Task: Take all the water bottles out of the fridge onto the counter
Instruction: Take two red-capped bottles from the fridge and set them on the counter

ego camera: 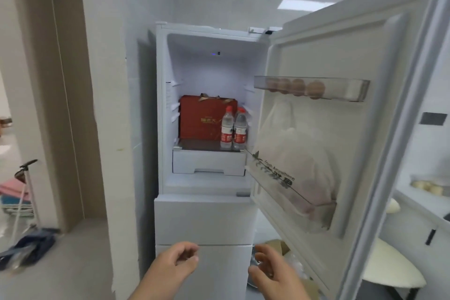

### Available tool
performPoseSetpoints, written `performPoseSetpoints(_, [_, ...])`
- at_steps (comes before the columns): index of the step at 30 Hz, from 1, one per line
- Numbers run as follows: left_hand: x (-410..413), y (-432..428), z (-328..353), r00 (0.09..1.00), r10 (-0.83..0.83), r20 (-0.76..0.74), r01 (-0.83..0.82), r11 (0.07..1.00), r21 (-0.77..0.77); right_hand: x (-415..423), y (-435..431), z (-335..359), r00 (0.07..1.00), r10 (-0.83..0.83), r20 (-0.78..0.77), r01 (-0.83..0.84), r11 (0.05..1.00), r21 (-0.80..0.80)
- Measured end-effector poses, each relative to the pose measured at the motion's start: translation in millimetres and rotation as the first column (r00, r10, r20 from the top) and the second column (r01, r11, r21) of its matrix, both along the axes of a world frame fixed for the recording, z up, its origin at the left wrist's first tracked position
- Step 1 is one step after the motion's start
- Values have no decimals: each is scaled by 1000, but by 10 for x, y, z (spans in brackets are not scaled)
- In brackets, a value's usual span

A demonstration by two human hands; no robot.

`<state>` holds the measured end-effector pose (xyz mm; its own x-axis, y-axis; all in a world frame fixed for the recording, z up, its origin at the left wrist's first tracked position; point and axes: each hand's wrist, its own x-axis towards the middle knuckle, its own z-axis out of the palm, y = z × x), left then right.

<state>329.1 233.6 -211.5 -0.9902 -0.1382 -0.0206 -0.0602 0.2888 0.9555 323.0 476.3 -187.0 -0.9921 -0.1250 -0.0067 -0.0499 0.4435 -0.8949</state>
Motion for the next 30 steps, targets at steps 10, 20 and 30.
performPoseSetpoints(10, [-649, -585, -90, 997, -62, 45, 61, 998, 23, -660, -662, -134, 1000, -16, 3, 16, 1000, -2])
performPoseSetpoints(20, [-1797, -802, 240, 1000, -13, 27, 15, 996, -82, -2111, -1101, -35, 997, 65, -40, -67, 996, -53])
performPoseSetpoints(30, [-3317, -754, 586, 999, -3, -34, -1, 992, -124, -3550, -1191, 273, 996, 15, -88, -20, 998, -60])
